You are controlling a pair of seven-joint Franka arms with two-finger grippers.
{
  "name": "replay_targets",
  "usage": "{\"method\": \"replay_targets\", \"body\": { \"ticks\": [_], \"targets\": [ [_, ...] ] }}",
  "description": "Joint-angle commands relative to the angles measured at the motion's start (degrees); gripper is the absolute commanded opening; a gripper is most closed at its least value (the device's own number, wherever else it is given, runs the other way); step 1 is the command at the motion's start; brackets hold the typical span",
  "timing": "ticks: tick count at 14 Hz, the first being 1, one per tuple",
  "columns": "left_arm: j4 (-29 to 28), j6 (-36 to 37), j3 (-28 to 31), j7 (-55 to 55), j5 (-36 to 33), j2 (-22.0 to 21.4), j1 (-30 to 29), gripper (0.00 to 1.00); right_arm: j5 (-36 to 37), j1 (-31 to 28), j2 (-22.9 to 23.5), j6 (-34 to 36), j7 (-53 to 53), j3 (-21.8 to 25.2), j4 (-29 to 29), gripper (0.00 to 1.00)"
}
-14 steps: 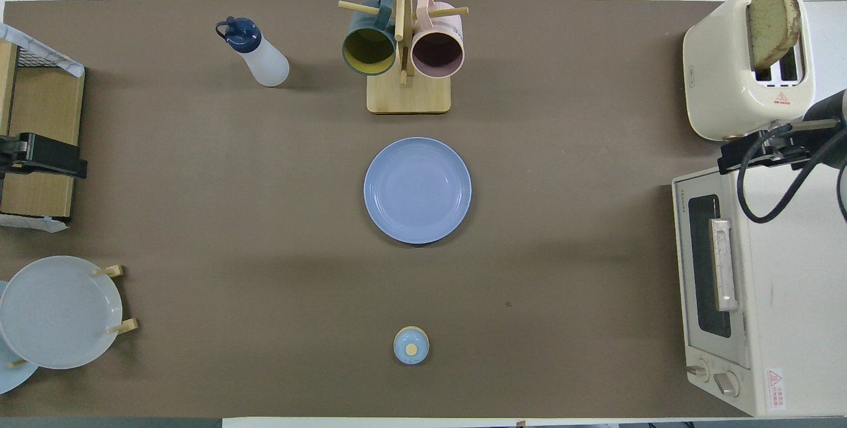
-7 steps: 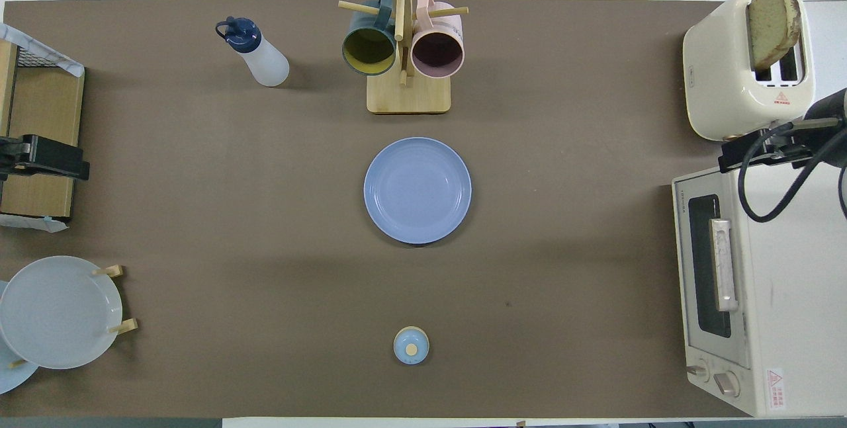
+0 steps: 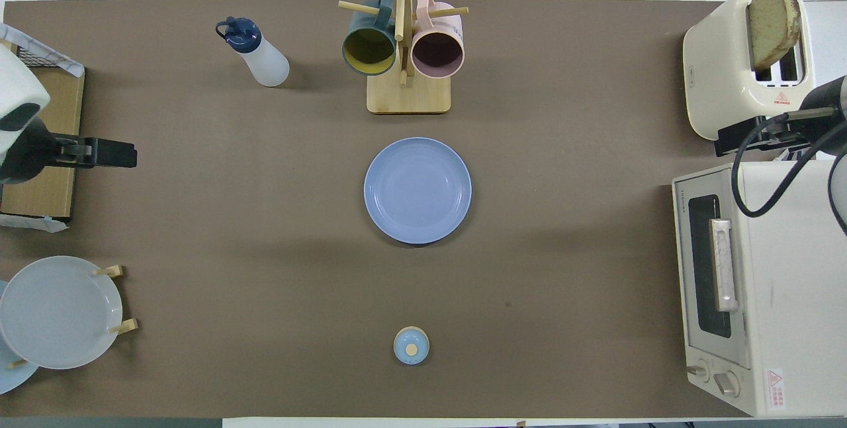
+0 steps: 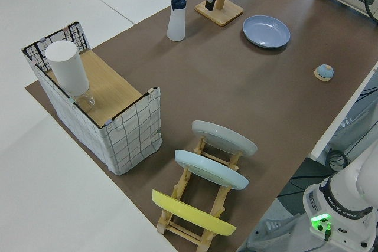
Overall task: Put bread on plate and add seasoning
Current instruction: 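Reach the left gripper to the bottle while the right gripper reaches the toaster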
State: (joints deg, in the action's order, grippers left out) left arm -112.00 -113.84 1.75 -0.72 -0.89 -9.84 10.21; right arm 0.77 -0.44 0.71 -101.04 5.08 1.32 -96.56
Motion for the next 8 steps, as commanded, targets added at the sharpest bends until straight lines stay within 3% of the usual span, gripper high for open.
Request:
{"method": "replay_targets", "body": {
  "ticks": [1,5,8],
  "targets": [
    [-13.57,-14.35,0.45,1.94,-0.16,-5.46,2.96,1.00,2.31,-3.06,-0.53,-12.91,2.22,-0.18,-5.90,1.00],
    [-23.50,-35.43,0.53,8.71,-0.16,-3.18,7.44,1.00,2.40,-7.11,3.84,-26.64,2.31,-0.09,-7.77,1.00],
    [-26.25,-51.43,0.53,9.85,-0.16,4.10,8.51,1.00,3.44,-8.87,8.24,-34.57,2.83,0.00,-7.59,1.00]
  ]
}}
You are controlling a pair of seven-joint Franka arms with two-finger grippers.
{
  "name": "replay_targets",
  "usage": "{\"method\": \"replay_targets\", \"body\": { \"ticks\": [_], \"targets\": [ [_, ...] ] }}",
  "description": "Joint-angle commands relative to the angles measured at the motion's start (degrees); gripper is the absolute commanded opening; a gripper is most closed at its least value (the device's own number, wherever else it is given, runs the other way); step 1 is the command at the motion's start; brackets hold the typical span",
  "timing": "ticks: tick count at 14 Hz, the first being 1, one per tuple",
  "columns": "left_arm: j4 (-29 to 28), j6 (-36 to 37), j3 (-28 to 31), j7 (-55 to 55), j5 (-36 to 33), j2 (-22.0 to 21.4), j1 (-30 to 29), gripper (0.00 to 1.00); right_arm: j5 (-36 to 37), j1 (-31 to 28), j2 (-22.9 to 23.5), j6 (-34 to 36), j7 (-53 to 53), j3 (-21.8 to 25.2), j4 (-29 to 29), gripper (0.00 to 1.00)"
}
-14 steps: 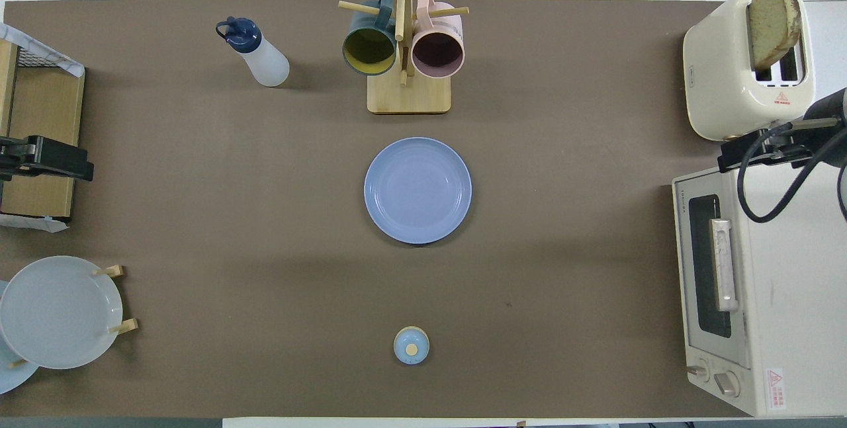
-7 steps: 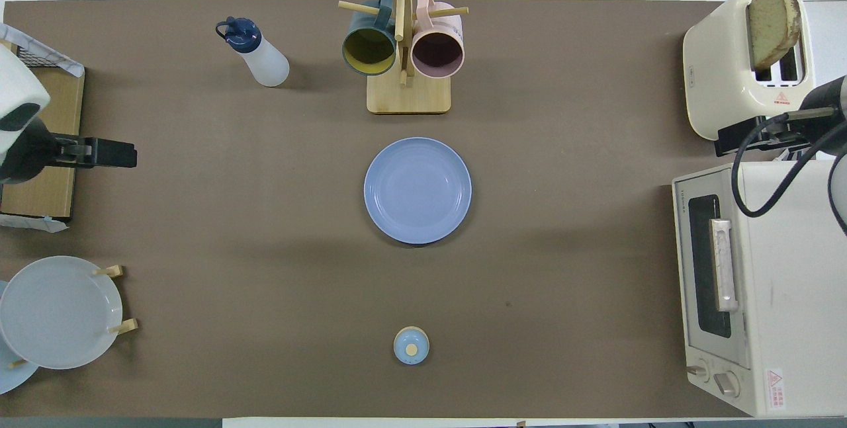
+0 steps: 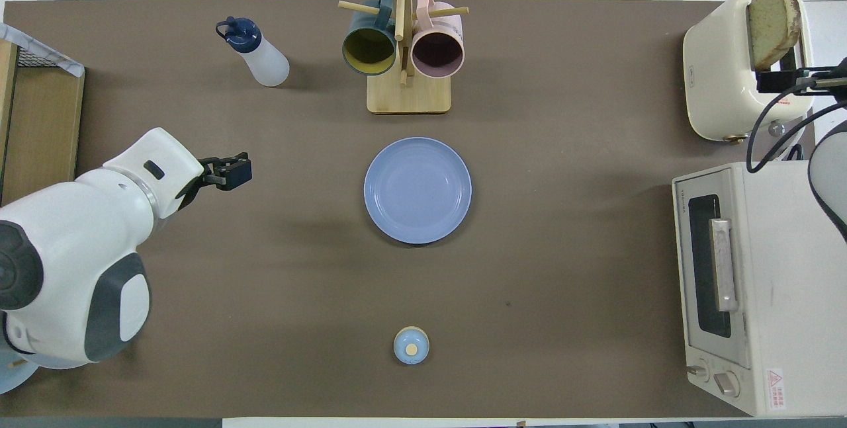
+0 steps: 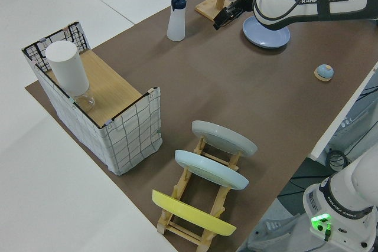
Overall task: Put bread on plate and add seasoning
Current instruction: 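Reach the left gripper to the bottle while the right gripper reaches the toaster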
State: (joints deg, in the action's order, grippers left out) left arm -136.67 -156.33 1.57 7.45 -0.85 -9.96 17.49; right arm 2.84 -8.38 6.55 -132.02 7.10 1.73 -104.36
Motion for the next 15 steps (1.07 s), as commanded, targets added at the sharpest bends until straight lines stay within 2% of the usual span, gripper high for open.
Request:
{"method": "replay_targets", "body": {
  "ticks": [1,2,4,6,8,11,12,14,15],
  "targets": [
    [-1.67,-12.91,0.80,2.39,-0.20,6.94,1.75,1.00,2.77,-1.02,3.28,-5.42,0.81,-0.50,0.21,0.99],
    [-1.58,-17.91,0.89,2.31,-0.20,10.02,1.93,1.00,3.57,-1.20,4.34,-7.61,0.99,-0.50,0.39,0.99],
    [-1.41,-26.62,0.89,2.31,-0.03,15.64,1.93,1.00,5.68,-0.68,6.01,-9.48,2.83,-0.50,1.52,0.83],
    [-0.71,-32.69,0.98,2.31,0.59,20.13,1.93,1.00,7.09,-0.67,9.07,-10.01,4.67,-0.50,5.72,0.75],
    [1.92,-39.19,1.24,2.22,1.72,26.01,2.02,1.00,7.27,-0.85,9.71,-10.10,6.00,-0.59,6.37,0.72],
    [8.24,-41.59,2.73,2.05,5.84,32.44,4.28,1.00,7.45,-0.67,9.88,-10.71,6.26,-0.59,6.54,0.69],
    [10.44,-41.77,6.65,1.96,6.82,34.29,7.52,1.00,7.45,-0.76,9.89,-10.80,6.26,-0.59,6.54,0.69],
    [13.09,-41.77,17.62,2.04,7.18,37.45,16.65,1.00,7.79,-0.68,9.89,-10.80,8.97,-0.59,6.80,0.49],
    [14.14,-41.77,20.81,2.13,8.23,38.34,19.57,1.00,7.88,-0.50,9.89,-10.89,9.34,-0.59,6.80,0.49]
  ]
}}
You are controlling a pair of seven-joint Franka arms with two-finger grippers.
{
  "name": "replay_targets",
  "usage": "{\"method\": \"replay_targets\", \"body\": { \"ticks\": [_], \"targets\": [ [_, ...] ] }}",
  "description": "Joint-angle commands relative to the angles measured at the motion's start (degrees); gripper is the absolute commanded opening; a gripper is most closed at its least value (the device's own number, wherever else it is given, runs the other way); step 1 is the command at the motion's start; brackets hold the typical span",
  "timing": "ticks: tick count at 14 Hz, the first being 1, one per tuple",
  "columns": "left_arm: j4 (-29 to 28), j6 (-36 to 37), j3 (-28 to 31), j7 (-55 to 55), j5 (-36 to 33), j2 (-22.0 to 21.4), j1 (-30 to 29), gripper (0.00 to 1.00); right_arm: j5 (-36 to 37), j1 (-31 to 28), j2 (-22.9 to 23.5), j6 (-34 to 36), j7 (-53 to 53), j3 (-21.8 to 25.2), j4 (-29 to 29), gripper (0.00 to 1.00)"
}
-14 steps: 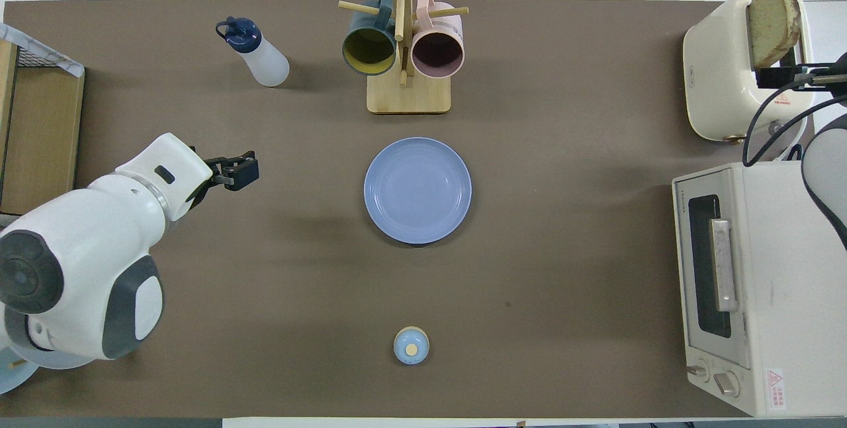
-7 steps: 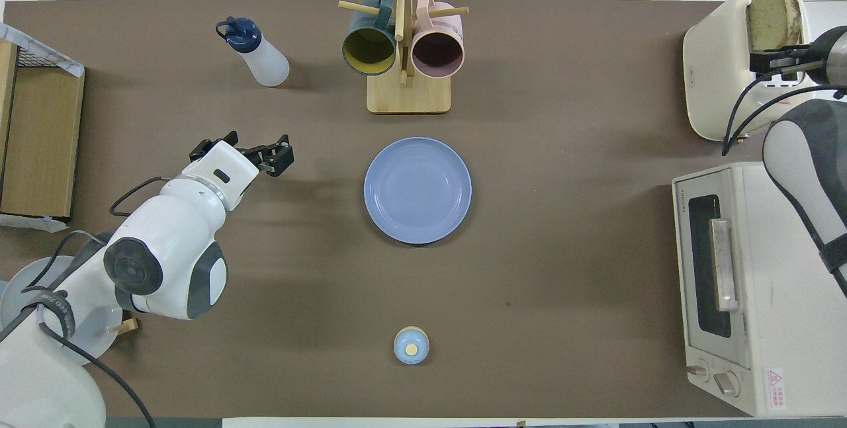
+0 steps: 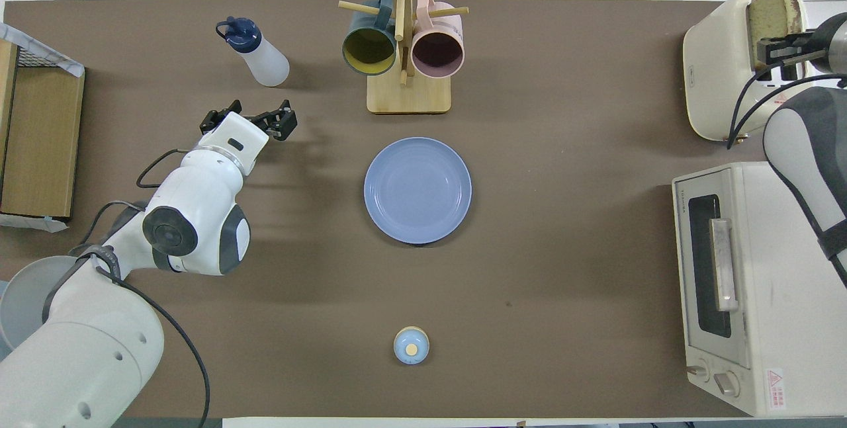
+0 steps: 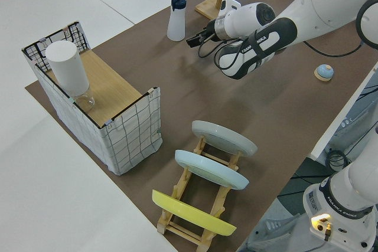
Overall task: Put bread on plate and add seasoning
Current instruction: 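Reach the left gripper to the bottle while the right gripper reaches the toaster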
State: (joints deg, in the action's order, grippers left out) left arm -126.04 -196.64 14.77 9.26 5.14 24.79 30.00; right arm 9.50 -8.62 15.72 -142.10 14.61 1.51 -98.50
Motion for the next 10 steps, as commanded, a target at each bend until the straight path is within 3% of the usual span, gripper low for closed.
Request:
{"method": "replay_targets", "body": {
  "ticks": [1,4,8,10],
  "targets": [
    [3.78,-1.55,7.99,0.41,3.37,4.03,7.53,1.00,1.31,-0.26,0.71,-0.81,2.08,-0.36,1.03,0.46],
    [7.37,-3.83,8.00,0.50,6.46,8.32,8.06,1.00,2.27,-0.34,0.71,-0.63,6.46,-0.36,1.12,0.00],
    [13.88,-2.44,7.82,0.59,8.56,10.89,7.27,1.00,2.89,0.01,0.71,0.07,7.01,-0.36,2.35,0.00],
    [14.76,-1.82,7.91,0.68,8.57,11.33,7.27,1.00,4.64,0.18,0.45,5.04,7.10,-0.89,5.67,0.00]
  ]
}}
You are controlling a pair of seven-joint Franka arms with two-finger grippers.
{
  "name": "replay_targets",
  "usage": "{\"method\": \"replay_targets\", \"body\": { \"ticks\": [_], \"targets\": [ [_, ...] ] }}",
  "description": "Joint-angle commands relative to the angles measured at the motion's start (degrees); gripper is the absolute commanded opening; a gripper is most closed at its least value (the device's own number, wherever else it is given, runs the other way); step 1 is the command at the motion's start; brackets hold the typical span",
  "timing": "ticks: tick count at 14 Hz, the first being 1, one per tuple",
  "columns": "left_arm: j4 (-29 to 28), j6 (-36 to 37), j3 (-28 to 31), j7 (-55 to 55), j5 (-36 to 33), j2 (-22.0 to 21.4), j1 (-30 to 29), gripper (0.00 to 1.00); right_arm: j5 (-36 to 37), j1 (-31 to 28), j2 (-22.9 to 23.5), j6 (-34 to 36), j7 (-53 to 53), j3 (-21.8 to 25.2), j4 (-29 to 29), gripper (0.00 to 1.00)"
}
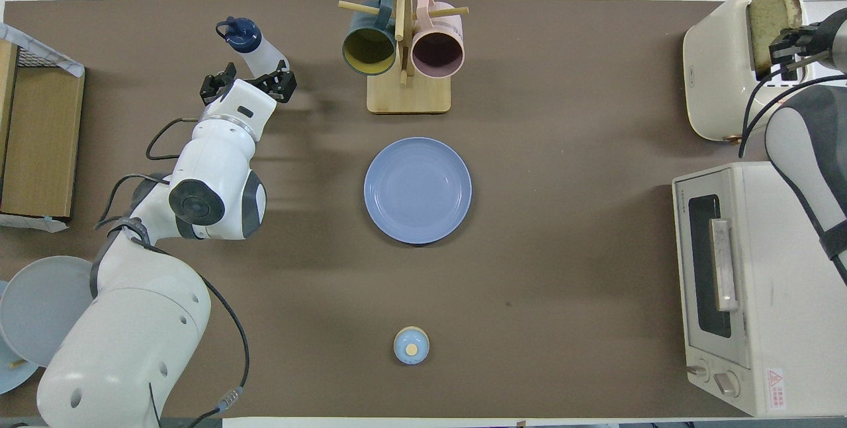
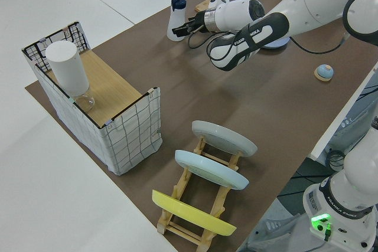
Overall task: Put bread on plate and add seasoning
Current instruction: 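Reach the left gripper to the bottle while the right gripper reaches the toaster, then pull the bread slice from the toaster with the right gripper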
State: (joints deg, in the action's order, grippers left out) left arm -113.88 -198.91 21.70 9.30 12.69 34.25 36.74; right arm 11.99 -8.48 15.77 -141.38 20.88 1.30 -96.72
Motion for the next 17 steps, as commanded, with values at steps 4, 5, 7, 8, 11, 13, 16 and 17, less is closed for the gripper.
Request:
{"method": "replay_targets", "body": {
  "ticks": [4,5,7,8,11,13,16,17],
  "targets": [
    [3.57,1.94,1.15,0.45,0.84,2.75,0.53,1.00,3.57,4.87,-0.82,20.23,0.74,-1.04,13.21,0.00],
    [3.57,2.55,1.24,0.45,0.76,2.75,0.53,1.00,3.48,6.79,-2.83,24.61,0.13,-1.04,13.66,0.00],
    [4.10,3.96,1.24,0.28,0.58,3.10,0.53,1.00,2.70,11.19,-5.91,31.31,-1.01,-1.21,13.58,0.00],
    [4.10,4.58,1.24,0.36,0.41,3.28,0.53,1.00,2.61,13.90,-6.88,34.38,-4.32,-1.30,13.66,0.00],
    [5.76,5.19,1.24,0.28,0.40,4.24,0.53,1.00,-0.62,20.50,-9.60,38.90,-22.75,-2.09,10.00,0.00],
    [6.56,6.51,1.24,0.36,0.23,4.51,0.27,1.00,-4.58,24.20,-11.71,37.15,-30.60,-2.18,5.51,0.00],
    [6.74,6.95,1.24,0.28,0.23,4.51,-0.09,1.00,-13.02,28.15,-15.40,30.40,-41.15,-2.27,-3.27,0.00],
    [6.82,7.04,1.24,0.28,0.23,4.51,-0.09,1.00,-13.91,30.00,-16.20,27.67,-44.92,-2.27,-5.91,0.00]
  ]
}}
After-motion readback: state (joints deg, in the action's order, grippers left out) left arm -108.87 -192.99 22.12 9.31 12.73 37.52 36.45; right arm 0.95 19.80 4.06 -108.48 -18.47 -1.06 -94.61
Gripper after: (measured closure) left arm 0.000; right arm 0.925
